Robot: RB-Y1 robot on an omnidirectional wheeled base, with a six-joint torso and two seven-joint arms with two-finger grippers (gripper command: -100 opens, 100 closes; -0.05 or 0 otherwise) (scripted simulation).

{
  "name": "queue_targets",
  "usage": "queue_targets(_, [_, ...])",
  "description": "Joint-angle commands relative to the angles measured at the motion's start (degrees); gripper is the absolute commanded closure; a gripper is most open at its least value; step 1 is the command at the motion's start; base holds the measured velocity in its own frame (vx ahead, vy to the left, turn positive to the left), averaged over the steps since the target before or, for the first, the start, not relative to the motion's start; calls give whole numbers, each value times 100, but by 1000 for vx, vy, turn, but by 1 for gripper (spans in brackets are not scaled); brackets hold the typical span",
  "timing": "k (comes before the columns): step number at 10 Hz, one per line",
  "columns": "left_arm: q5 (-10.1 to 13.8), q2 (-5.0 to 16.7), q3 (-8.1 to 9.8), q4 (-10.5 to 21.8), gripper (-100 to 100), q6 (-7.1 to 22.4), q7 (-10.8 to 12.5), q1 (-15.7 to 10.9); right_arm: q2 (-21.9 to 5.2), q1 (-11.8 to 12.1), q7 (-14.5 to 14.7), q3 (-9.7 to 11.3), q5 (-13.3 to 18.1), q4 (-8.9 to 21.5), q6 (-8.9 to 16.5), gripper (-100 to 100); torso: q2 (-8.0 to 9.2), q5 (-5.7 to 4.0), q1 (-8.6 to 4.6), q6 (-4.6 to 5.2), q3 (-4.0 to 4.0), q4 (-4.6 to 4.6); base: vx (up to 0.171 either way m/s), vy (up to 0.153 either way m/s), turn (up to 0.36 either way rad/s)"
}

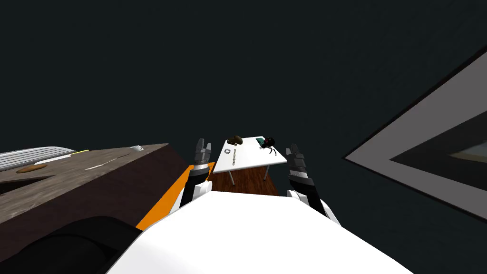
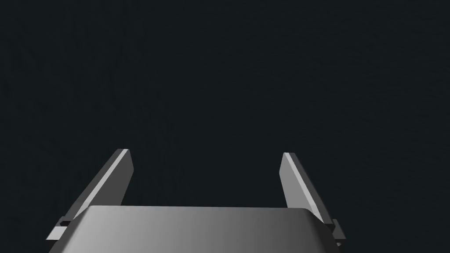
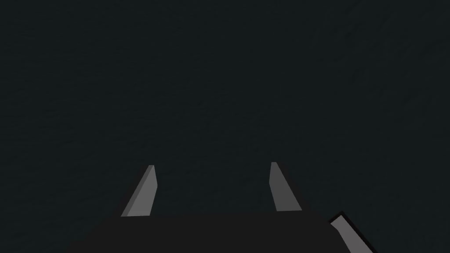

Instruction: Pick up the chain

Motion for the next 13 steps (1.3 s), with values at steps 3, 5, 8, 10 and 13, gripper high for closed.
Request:
queue_targets(3, [19, 496, 56, -14, -100, 116, 149, 150, -1, -1, 0, 0, 0, 0, 0, 0, 20, 4, 21, 3, 11, 4, -54, 49, -238])
queue_targets(5, [41, 735, 96, -16, -100, 218, 274, 282, -1, -2, 0, 0, 0, 0, 0, 0, 32, 6, 30, 2, 18, 7, -92, 74, -311])
queue_targets(8, [97, 1123, 160, -2, -100, 430, 520, 553, -1, -2, 0, -1, 0, 0, 0, 0, 40, 9, 40, 1, 23, 9, -106, 85, -361])
queue_targets(10, [155, 1423, 203, 28, -100, 609, 719, 777, -1, -2, 0, -1, 0, 0, 0, 0, 43, 9, 44, 0, 25, 10, -120, 89, -378])
queue_targets(13, [231, 1763, 238, 84, -100, 817, 938, 1033, -2, -1, 0, -1, 0, 0, 1, 0, 38, 10, 47, 0, 23, 9, -106, 75, -416])
